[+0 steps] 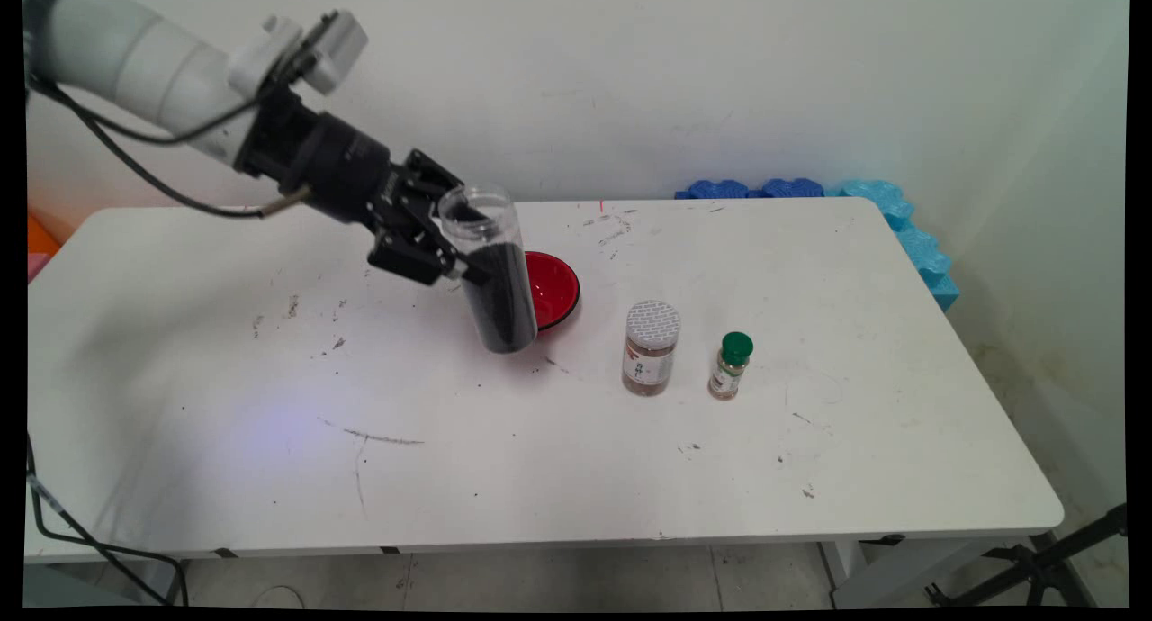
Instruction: Pour the black seasoning powder in the red bowl
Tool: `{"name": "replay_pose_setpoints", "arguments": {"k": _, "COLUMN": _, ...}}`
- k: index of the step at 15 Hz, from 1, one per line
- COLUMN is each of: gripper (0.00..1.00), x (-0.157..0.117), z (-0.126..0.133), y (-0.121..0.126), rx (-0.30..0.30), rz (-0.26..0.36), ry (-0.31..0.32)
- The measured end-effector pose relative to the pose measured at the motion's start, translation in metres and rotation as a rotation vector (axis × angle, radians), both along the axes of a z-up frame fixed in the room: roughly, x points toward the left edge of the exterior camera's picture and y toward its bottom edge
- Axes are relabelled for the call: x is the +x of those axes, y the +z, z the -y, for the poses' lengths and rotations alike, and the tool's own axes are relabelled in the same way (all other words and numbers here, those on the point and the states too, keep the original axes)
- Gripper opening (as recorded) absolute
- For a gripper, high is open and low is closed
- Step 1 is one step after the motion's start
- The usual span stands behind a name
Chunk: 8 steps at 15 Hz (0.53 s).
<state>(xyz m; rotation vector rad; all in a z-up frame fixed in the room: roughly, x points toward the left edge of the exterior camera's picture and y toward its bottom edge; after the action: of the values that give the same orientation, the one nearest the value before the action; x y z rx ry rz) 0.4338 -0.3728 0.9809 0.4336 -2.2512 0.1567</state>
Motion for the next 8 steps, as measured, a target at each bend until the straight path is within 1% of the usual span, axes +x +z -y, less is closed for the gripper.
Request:
{"name": "replay_pose_setpoints", "arguments": {"k": 4, "gripper": 0.0, "x": 0.009, "z": 0.002, "y": 0.029, "rx": 0.01, "rz": -0.018, "ry": 0.016}}
{"name": "replay_pose_setpoints", "arguments": {"k": 8, "gripper": 0.0, "x": 0.015, "z": 0.004, "y": 0.051, "rx": 0.017, "rz": -0.031, "ry": 0.024}}
